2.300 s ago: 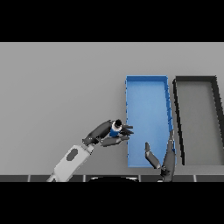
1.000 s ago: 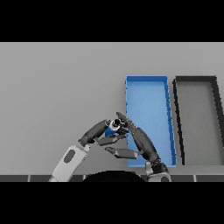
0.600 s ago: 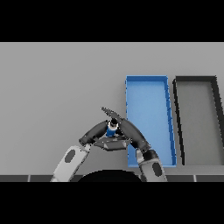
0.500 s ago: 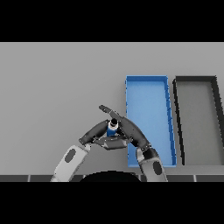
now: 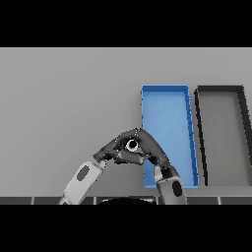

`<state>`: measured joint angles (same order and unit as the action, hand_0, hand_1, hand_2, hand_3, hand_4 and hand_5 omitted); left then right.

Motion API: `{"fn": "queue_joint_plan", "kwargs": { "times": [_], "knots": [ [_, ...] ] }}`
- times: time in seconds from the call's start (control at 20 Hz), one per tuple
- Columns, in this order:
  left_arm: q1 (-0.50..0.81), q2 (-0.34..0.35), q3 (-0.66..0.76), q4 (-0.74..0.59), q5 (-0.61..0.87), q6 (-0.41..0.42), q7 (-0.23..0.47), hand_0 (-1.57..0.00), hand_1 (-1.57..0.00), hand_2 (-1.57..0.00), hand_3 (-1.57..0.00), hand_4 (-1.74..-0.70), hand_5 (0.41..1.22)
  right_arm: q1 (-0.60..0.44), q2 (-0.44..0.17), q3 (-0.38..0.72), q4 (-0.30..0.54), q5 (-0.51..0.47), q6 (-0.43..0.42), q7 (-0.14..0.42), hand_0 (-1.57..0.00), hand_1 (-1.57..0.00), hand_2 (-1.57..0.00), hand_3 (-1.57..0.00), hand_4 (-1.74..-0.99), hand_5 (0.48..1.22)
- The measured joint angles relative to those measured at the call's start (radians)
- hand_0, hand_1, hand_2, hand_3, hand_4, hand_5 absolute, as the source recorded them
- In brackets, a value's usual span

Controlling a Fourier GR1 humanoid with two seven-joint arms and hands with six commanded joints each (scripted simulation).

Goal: Pick up the blue pipe and place it into the blue bin.

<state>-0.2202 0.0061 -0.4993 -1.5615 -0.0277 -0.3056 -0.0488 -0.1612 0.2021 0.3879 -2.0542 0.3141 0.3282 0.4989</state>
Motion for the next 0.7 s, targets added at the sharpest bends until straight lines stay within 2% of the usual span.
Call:
{"fn": "queue_joint_plan", "kwargs": {
  "times": [0.15,0.3,0.35,0.4,0.45,0.5,0.55,0.6,0.7],
  "knots": [
    [-0.011,-0.010,0.007,0.010,-0.007,-0.003,-0.031,-1.57,-1.57,-1.55,-1.42,-1.73,1.221,0.001,0.001,0.020,-0.006,0.037,0.020,-0.037,-1.49,-1.49,-1.49,-1.46,-1.485,1.106],
    [-0.012,-0.007,0.008,0.016,-0.012,-0.009,-0.053,-1.57,-1.57,-1.56,-1.43,-1.73,1.221,0.035,0.050,0.020,-0.014,0.024,0.022,-0.011,-1.53,-1.53,-1.53,-1.51,-1.492,1.162],
    [-0.005,-0.011,0.006,0.006,-0.008,-0.004,-0.041,-1.57,-1.57,-1.56,-1.42,-1.73,1.221,0.043,0.066,0.018,-0.017,0.023,0.017,-0.005,-1.54,-1.54,-1.54,-1.52,-1.493,1.174],
    [-0.013,-0.009,0.014,0.003,-0.004,-0.006,-0.015,-1.57,-1.57,-1.56,-1.43,-1.73,1.221,0.049,0.080,0.024,-0.006,0.034,0.008,-0.030,-1.54,-1.55,-1.55,-1.53,-1.494,1.183],
    [-0.011,-0.014,0.011,0.003,-0.012,0.002,-0.021,-1.57,-1.57,-1.57,-1.26,-1.73,1.221,0.058,0.086,0.024,-0.009,0.034,0.010,-0.038,-1.55,-1.55,-1.55,-1.54,-1.495,1.191],
    [-0.007,-0.011,0.010,0.000,-0.021,0.005,-0.029,-1.45,-1.37,-1.34,-1.05,-1.63,1.221,0.061,0.089,0.015,-0.008,0.030,0.015,-0.054,-1.55,-1.55,-1.55,-1.55,-1.496,1.197],
    [0.000,-0.013,0.004,-0.008,-0.040,0.011,-0.039,-1.18,-1.09,-1.07,-0.84,-1.51,1.221,0.065,0.093,0.012,-0.017,0.033,0.014,-0.062,-1.56,-1.56,-1.56,-1.55,-1.496,1.202],
    [-0.008,-0.009,0.009,-0.014,-0.052,0.002,-0.007,-0.94,-0.88,-0.85,-0.67,-1.41,1.221,0.064,0.099,0.009,-0.016,0.042,0.010,-0.070,-1.56,-1.56,-1.56,-1.56,-1.497,1.206],
    [-0.015,0.000,0.011,0.004,-0.081,-0.037,-0.015,-0.60,-0.56,-0.55,-0.43,-1.25,1.221,0.064,0.100,0.017,-0.002,0.075,0.010,-0.074,-1.56,-1.56,-1.56,-1.56,-1.498,1.211]
  ]
}}
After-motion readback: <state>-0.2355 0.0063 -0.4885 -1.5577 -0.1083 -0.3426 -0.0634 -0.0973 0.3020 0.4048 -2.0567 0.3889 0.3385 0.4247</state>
